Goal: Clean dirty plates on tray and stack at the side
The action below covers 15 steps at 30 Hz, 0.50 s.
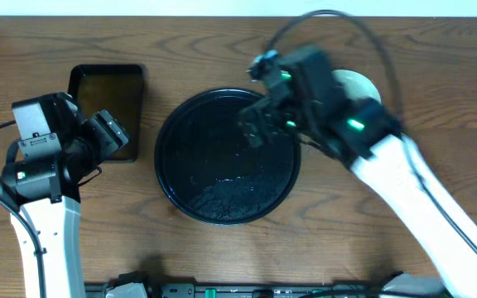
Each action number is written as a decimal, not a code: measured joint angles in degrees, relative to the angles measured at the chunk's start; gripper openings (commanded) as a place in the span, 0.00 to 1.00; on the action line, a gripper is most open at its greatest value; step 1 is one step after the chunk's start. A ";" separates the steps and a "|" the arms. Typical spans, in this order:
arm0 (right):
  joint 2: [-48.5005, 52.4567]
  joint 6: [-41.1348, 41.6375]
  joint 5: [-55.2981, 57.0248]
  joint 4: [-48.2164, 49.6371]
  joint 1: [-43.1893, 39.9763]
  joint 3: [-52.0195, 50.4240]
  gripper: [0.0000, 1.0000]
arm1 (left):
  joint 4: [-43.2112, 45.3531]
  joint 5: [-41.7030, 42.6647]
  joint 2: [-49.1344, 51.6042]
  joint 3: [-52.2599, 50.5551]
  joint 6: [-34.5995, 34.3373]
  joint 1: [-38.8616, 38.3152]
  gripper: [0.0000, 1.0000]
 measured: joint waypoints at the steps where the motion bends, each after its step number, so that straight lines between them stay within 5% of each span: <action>1: -2.82 0.02 0.39 -1.51 -0.09 0.22 0.99 | 0.00 0.00 0.00 0.00 -0.13 0.00 0.85; 15: -13.11 0.00 1.79 -11.89 -0.07 0.44 0.99 | 0.00 0.00 0.00 0.00 -0.39 0.00 0.86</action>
